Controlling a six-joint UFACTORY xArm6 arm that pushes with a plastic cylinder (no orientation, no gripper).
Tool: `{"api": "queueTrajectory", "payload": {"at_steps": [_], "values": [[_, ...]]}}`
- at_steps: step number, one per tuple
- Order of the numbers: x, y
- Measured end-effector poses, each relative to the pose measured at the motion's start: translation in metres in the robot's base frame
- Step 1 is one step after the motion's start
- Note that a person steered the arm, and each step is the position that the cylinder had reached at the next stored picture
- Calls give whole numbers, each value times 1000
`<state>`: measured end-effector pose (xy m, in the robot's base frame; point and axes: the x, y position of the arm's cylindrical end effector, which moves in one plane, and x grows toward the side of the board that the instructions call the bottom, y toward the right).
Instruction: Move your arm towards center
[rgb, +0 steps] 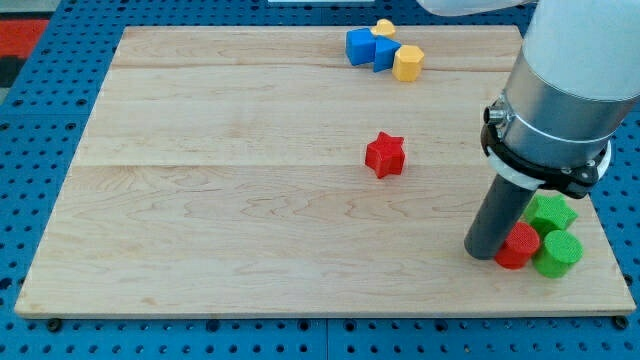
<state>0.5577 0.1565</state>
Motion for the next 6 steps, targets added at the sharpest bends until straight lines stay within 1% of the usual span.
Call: {"api": "queueTrajectory", "payload": {"at_steps": [1,2,3,4,5,6], "values": [[-4,-38],[-47,-88],[-103,-124],[-151,-141],[-160,-123],[-142,-91]]}}
